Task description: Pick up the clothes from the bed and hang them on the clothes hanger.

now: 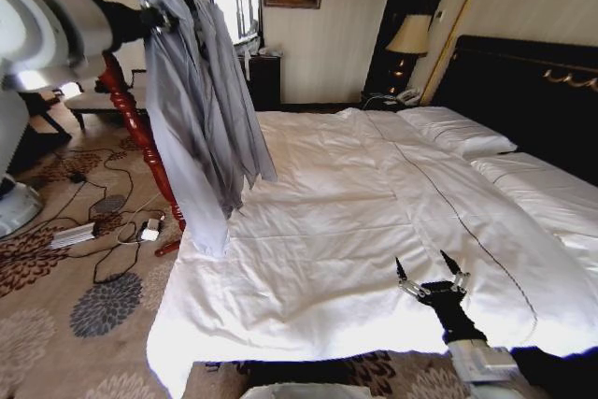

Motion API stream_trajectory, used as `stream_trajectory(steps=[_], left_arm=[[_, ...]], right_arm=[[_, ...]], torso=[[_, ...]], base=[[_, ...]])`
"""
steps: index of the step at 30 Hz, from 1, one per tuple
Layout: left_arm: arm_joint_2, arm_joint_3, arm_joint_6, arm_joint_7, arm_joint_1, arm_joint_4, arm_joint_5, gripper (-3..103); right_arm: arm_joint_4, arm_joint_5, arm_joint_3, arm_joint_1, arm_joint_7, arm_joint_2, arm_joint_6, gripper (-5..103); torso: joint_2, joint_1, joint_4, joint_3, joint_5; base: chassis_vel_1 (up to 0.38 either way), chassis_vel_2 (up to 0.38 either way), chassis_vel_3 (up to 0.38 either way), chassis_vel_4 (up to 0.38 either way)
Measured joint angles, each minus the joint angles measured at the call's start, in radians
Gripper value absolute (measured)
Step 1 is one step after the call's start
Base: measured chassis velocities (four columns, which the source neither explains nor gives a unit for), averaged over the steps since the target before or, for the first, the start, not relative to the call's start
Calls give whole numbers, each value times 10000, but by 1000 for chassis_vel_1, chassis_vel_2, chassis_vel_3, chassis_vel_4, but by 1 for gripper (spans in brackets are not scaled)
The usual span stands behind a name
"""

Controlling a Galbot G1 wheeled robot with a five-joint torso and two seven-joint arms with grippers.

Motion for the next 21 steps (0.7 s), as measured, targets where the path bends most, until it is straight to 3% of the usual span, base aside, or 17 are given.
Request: stream_trajectory(steps=[8, 11, 17, 21], left_arm=[[-110, 253, 335, 0, -714, 1351, -571, 15], [-84, 663, 384, 142, -802, 1835, -9, 15], [-176, 871, 300, 234, -878, 2080, 149, 15], [-677, 1446, 288, 283, -1587, 2999, 380, 15]], right_arm=[[0, 0, 0, 0, 0, 0, 0, 100], [0, 0, 0, 0, 0, 0, 0, 100], [0, 0, 0, 0, 0, 0, 0, 100], [0, 0, 0, 0, 0, 0, 0, 100]], torso=[[1, -1, 2, -1, 0], [0, 0, 0, 0, -1], [1, -1, 4, 0, -3], [0, 0, -2, 0, 2]], base=[[0, 0, 0, 0], [0, 0, 0, 0], [0, 0, 0, 0], [0, 0, 0, 0]])
